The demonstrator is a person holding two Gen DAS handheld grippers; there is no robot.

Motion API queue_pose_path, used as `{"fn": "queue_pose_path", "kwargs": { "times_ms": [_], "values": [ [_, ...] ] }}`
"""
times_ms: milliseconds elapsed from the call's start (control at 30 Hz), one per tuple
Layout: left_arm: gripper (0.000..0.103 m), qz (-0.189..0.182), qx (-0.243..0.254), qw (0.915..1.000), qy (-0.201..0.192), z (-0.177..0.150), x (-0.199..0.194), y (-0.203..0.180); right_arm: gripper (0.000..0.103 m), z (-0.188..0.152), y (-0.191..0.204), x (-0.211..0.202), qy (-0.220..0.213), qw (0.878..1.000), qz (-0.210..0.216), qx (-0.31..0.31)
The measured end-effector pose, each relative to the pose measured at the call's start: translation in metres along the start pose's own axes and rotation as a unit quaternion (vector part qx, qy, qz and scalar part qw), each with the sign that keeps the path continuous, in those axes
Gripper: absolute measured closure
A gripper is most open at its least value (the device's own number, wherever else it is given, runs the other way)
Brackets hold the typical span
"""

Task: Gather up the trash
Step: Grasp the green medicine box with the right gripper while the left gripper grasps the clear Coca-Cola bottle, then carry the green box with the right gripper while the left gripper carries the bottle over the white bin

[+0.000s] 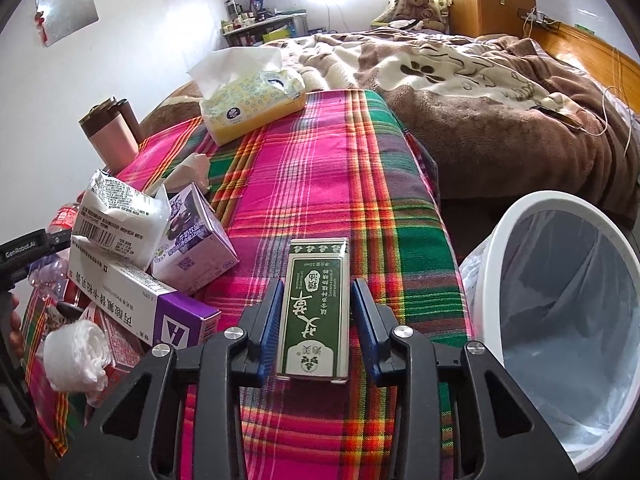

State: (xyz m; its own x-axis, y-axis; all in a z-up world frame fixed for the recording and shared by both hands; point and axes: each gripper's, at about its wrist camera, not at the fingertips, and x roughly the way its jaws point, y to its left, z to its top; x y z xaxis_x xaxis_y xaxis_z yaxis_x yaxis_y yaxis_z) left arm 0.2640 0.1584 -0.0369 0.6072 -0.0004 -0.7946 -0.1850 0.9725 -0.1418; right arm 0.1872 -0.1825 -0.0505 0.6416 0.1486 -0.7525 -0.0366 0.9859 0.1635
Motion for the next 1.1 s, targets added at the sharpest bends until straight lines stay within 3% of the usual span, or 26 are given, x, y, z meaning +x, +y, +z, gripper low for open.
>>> {"fn": "queue_pose_path", "kwargs": {
  "times_ms": [433,767,1100],
  "values": [
    [0.04,-0.015,0.024,0.9984,-0.049,-0.012,-0.05,-0.015,0.07,-0.003,-0.002,-0.019,-0.034,0.999,0.024,0.002],
    [0.04,-0.047,0.038,0.9952,-0.077,-0.028,-0.089,-0.034,0.07,-0.004,-0.007,-0.047,-0.063,0.997,0.037,0.005],
    [0.04,-0.092,0.076,0.9884,-0.095,-0.05,-0.123,-0.076,0.07,-0.007,-0.029,-0.082,-0.09,0.995,0.038,0.023]
  ]
}}
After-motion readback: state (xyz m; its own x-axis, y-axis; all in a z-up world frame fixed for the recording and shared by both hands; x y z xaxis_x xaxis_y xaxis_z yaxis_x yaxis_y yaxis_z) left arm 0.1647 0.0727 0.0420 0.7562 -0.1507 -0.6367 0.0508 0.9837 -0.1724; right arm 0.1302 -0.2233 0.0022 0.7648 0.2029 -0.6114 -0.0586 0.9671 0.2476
